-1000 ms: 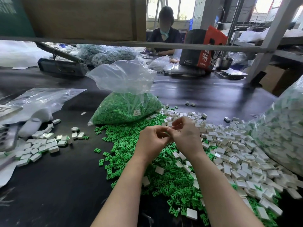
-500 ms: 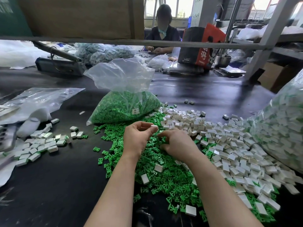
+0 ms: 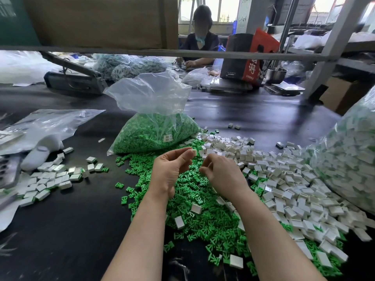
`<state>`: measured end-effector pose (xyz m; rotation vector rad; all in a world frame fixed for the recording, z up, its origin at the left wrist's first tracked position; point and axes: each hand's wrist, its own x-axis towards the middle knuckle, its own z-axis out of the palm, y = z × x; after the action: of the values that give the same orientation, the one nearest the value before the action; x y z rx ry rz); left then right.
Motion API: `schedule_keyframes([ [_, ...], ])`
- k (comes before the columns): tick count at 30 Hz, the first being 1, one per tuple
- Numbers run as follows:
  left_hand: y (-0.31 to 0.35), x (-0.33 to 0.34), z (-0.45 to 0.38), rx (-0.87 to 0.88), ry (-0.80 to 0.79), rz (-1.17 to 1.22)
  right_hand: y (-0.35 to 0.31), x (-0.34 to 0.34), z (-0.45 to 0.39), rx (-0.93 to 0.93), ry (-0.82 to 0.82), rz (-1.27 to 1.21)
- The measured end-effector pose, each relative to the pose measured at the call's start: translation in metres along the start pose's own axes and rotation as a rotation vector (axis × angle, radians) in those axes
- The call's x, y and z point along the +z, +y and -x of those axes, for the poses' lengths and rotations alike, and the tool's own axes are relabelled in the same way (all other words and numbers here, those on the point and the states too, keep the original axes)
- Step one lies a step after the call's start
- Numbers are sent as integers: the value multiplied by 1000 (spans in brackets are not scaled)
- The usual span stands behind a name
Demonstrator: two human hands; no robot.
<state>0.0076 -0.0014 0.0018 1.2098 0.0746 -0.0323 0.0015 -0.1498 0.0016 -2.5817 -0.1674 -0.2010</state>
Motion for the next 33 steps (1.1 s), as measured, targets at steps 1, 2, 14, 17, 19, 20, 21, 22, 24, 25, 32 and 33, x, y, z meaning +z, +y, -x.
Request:
schedule_keyframes([
  [1, 1, 0, 1, -13, -21, 32, -1, -2, 0, 18, 34, -89],
  [2, 1, 0, 2, -22, -41, 61, -2, -3, 0, 36, 64, -181],
  [14, 4, 1, 4, 9, -99, 122, -6, -12, 0, 156, 94, -1061],
  [17, 4, 0, 3, 4, -78, 124, -7, -14, 1, 179, 92, -1155],
  [19, 4, 1, 3, 4, -79, 117, -7, -16, 1, 183, 75, -1202],
  [20, 4, 1, 3, 6, -82, 107, -7, -16, 2, 176, 64, -1217],
  [21, 4, 1, 3, 7, -85, 95, -7, -17, 2, 163, 56, -1227],
  [22, 4, 1, 3, 8, -87, 83, -7, -17, 2, 147, 51, -1227],
  [24, 5, 1, 3, 6, -87, 68, -7, -17, 2, 118, 56, -1194],
  [25, 5, 1, 3, 5, -85, 64, -7, -17, 3, 105, 63, -1171],
  [32, 5, 2, 5, 17, -88, 55, -10, -15, 3, 81, 191, -1023],
  [33, 5, 2, 5, 18, -88, 52, -10, -15, 4, 74, 204, -1002],
])
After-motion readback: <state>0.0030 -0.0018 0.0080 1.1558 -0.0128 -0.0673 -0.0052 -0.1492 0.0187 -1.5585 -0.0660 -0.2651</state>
